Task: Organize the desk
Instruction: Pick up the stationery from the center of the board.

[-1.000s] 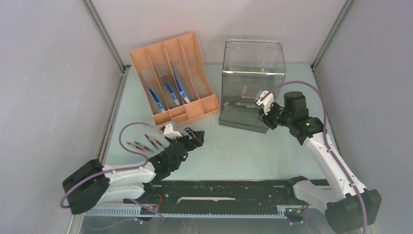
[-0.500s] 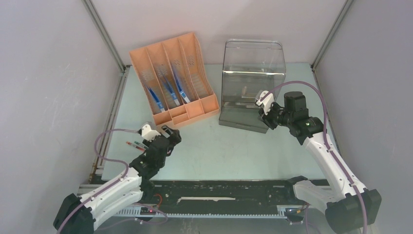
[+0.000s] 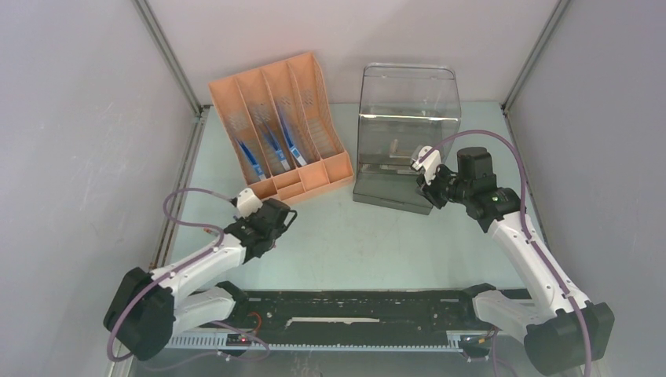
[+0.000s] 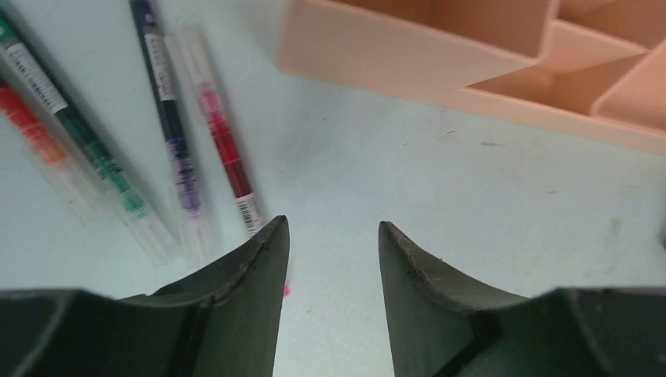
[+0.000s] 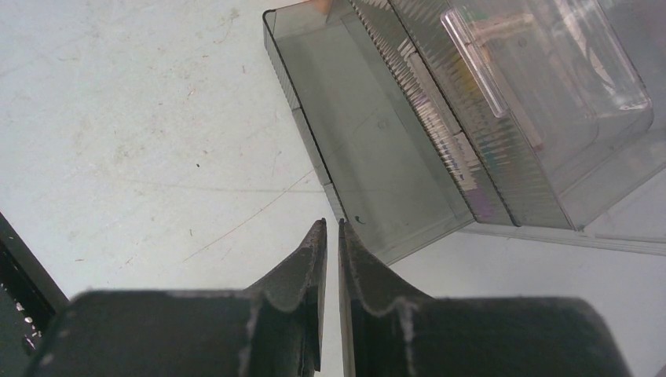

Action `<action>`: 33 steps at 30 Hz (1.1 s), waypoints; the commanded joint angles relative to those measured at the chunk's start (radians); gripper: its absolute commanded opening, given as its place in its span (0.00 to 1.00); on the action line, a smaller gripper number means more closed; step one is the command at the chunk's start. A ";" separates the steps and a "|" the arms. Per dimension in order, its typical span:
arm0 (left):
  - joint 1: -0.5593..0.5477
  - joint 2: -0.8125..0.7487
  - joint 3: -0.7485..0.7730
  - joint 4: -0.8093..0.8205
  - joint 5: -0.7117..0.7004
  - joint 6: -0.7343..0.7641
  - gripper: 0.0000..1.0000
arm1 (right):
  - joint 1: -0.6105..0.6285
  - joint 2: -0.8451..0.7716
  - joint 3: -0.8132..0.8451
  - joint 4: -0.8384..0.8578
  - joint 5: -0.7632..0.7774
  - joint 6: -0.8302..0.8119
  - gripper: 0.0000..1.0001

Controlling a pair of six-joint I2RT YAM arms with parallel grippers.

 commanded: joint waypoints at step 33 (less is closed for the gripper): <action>0.050 0.239 0.124 -0.186 -0.020 -0.102 0.47 | -0.004 0.001 0.022 -0.001 0.008 -0.015 0.17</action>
